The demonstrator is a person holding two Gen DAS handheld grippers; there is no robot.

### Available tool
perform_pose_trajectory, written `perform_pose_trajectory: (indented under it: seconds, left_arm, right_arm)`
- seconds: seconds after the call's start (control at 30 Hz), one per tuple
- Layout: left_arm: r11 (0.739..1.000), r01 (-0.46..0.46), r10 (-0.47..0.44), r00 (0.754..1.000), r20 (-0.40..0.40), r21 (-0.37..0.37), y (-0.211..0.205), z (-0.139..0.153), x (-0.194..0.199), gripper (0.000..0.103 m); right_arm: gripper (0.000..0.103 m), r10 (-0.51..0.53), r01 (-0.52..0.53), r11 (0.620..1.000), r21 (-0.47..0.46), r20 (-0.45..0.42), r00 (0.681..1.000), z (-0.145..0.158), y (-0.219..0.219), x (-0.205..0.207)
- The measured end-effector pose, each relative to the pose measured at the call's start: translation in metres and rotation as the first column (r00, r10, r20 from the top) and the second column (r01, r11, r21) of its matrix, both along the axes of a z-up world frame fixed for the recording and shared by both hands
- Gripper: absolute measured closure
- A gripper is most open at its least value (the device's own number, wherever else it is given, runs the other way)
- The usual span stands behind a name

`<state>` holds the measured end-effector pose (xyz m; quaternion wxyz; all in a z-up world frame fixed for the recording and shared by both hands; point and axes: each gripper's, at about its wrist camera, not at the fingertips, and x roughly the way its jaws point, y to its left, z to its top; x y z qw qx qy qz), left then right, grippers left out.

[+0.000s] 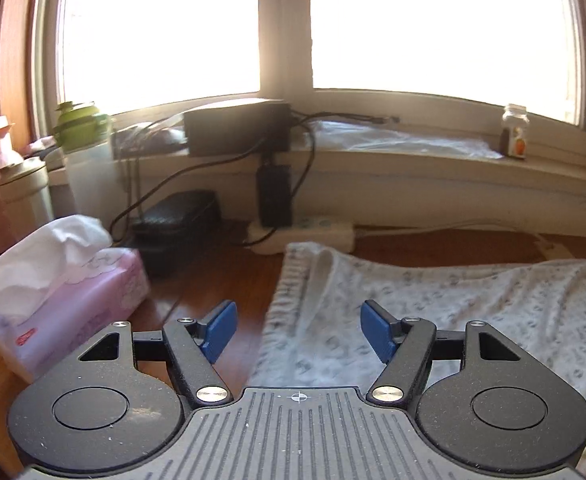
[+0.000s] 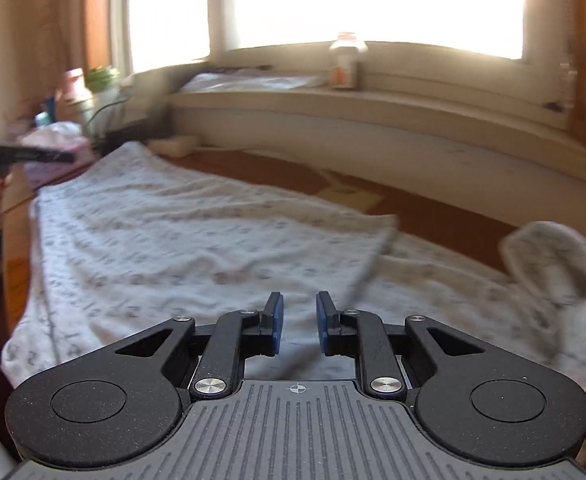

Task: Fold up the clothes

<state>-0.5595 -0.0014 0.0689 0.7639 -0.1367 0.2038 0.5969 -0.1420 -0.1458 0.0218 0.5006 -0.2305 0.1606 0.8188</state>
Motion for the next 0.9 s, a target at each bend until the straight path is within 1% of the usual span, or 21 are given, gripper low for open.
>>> perform_pose_trajectory:
  seconds: [0.07, 0.17, 0.23, 0.3, 0.37, 0.4, 0.43, 0.47, 0.5, 0.6, 0.7, 0.73, 0.9]
  left_arm:
    - [0.998, 0.059, -0.059, 0.998, 0.001, 0.006, 0.002, 0.002, 0.024, 0.031]
    - [0.988, 0.152, -0.152, 0.988, -0.015, 0.017, 0.006, 0.004, 0.068, 0.030]
    - [0.976, 0.219, -0.219, 0.976, -0.007, 0.012, 0.012, 0.005, 0.100, 0.029]
    - [0.956, 0.293, -0.293, 0.956, 0.002, -0.001, 0.018, 0.004, 0.133, 0.028]
    - [0.925, 0.379, -0.379, 0.926, -0.001, -0.017, 0.023, -0.001, 0.169, 0.028]
    - [0.907, 0.420, -0.420, 0.907, -0.007, -0.024, 0.024, -0.004, 0.188, 0.028]
    - [0.885, 0.464, -0.464, 0.885, -0.013, -0.030, 0.024, -0.007, 0.206, 0.028]
    - [0.861, 0.507, -0.507, 0.861, -0.022, -0.037, 0.023, -0.010, 0.224, 0.028]
    - [0.837, 0.545, -0.547, 0.837, -0.031, -0.045, 0.022, -0.013, 0.242, 0.028]
    - [0.752, 0.657, -0.659, 0.751, -0.037, -0.062, 0.018, -0.022, 0.289, 0.029]
    - [0.691, 0.717, -0.723, 0.688, -0.067, -0.089, 0.018, -0.032, 0.326, 0.029]
    - [0.675, 0.731, -0.737, 0.672, -0.069, -0.101, 0.018, -0.036, 0.336, 0.029]
    - [0.633, 0.757, -0.772, 0.634, -0.054, -0.160, 0.016, -0.053, 0.365, 0.029]
  right_arm:
    - [0.084, -0.006, 0.007, 1.000, -0.009, 0.039, 0.999, -0.005, 0.003, -0.007]
    - [0.084, -0.083, 0.085, 0.996, -0.023, 0.074, 0.994, -0.005, 0.003, 0.001]
    - [0.084, -0.103, 0.105, 0.994, -0.019, 0.072, 0.992, -0.004, -0.001, 0.010]
    - [0.083, -0.102, 0.102, 0.995, -0.012, 0.049, 0.994, -0.004, -0.008, 0.022]
    - [0.081, -0.138, 0.138, 0.990, 0.004, 0.065, 0.988, -0.005, -0.013, 0.034]
    - [0.080, -0.159, 0.158, 0.987, 0.016, 0.069, 0.985, -0.004, -0.015, 0.043]
    - [0.077, -0.182, 0.182, 0.983, 0.016, 0.070, 0.981, -0.004, -0.014, 0.054]
    - [0.075, -0.208, 0.208, 0.978, 0.007, 0.070, 0.976, -0.006, -0.011, 0.066]
    - [0.074, -0.233, 0.234, 0.972, -0.002, 0.070, 0.970, -0.007, -0.009, 0.078]
    - [0.074, -0.265, 0.267, 0.964, -0.009, 0.079, 0.961, -0.011, -0.004, 0.110]
    - [0.074, -0.281, 0.283, 0.959, -0.010, 0.081, 0.956, -0.012, -0.006, 0.134]
    - [0.074, -0.288, 0.290, 0.957, -0.005, 0.088, 0.954, -0.012, -0.007, 0.141]
    - [0.074, -0.314, 0.316, 0.949, -0.021, 0.068, 0.947, -0.012, -0.018, 0.173]
